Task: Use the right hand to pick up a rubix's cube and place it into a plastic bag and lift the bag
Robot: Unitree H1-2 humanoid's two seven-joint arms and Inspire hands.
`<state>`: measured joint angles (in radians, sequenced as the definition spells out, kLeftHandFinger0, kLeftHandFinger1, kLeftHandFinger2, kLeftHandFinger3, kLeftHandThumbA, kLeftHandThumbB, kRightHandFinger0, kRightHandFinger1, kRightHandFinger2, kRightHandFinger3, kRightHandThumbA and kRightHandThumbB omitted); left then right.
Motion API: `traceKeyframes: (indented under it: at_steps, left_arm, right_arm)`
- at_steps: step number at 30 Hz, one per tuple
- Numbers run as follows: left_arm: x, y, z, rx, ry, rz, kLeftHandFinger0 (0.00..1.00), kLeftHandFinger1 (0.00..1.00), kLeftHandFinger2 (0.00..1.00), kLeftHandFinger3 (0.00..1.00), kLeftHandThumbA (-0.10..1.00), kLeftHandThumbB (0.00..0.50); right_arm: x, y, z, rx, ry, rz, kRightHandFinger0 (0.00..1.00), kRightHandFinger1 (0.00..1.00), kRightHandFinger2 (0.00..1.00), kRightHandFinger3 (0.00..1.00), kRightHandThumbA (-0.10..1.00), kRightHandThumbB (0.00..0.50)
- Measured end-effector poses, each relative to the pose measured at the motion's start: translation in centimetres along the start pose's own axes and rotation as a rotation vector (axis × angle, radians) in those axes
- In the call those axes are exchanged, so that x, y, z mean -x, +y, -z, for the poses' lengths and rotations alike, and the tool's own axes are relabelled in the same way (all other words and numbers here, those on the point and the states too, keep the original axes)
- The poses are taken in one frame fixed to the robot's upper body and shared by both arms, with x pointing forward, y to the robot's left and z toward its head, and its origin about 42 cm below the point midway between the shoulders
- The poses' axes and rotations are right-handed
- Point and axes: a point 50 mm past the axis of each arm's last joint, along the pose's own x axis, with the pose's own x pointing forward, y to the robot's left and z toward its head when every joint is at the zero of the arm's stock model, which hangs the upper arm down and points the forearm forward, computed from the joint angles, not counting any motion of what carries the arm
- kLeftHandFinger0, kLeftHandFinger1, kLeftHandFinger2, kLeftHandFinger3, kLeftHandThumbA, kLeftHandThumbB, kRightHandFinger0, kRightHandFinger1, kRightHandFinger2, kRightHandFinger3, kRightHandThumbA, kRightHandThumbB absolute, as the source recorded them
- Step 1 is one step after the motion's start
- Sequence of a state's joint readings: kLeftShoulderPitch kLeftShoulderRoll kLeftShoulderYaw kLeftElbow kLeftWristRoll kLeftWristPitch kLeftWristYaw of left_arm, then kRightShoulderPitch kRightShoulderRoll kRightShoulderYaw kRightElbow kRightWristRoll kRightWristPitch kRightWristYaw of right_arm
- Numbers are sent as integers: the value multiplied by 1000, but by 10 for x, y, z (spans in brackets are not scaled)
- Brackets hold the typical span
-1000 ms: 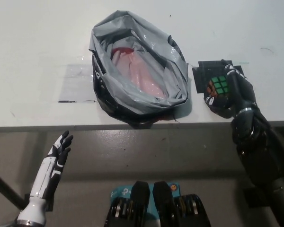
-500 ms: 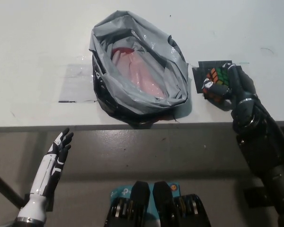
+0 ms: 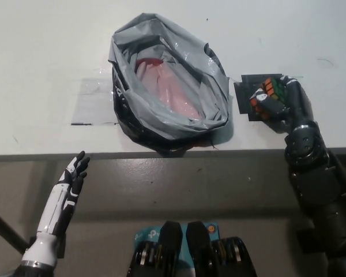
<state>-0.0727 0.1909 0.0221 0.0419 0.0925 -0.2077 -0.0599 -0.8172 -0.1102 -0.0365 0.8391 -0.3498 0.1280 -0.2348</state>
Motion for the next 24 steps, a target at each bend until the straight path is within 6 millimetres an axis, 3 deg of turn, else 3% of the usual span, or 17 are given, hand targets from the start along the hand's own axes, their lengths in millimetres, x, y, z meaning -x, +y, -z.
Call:
traceKeyframes:
  at_steps: [3, 5, 11, 13, 16, 17, 19, 24]
  left_arm:
    - [0, 0, 0, 0, 1, 0, 1000, 1000, 1000, 1000, 1000, 180]
    - [0, 0, 0, 0, 2, 1, 1000, 1000, 1000, 1000, 1000, 167]
    - [1, -1, 1, 1, 4, 2, 1000, 1000, 1000, 1000, 1000, 152]
    - [1, -1, 1, 1, 5, 2, 1000, 1000, 1000, 1000, 1000, 158]
    - [1, -1, 1, 1, 6, 2, 1000, 1000, 1000, 1000, 1000, 159]
    - [1, -1, 1, 1, 6, 2, 1000, 1000, 1000, 1000, 1000, 160]
    - [1, -1, 1, 1, 6, 2, 1000, 1000, 1000, 1000, 1000, 149]
    - [1, -1, 1, 1, 6, 2, 1000, 1000, 1000, 1000, 1000, 134]
  right_arm:
    - [-2, -4, 5, -159, 33, 18, 0, 357, 810, 863, -100, 132]
    - [-2, -5, 7, -212, 46, 22, 0, 347, 817, 946, -100, 143]
    - [-3, -12, 16, -447, 108, 33, 0, 277, 838, 1000, -100, 127]
    - [-4, -16, 18, -544, 130, 39, 0, 153, 737, 1000, -100, 122]
    - [-5, -18, 19, -634, 149, 44, 0, 52, 708, 1000, -100, 124]
    - [-6, -19, 18, -675, 155, 44, 0, 41, 709, 1000, -100, 125]
    - [-8, -22, 16, -763, 174, 47, 0, 49, 705, 1000, -100, 77]
    - [-10, -28, 15, -929, 212, 52, 0, 142, 732, 1000, -100, 90]
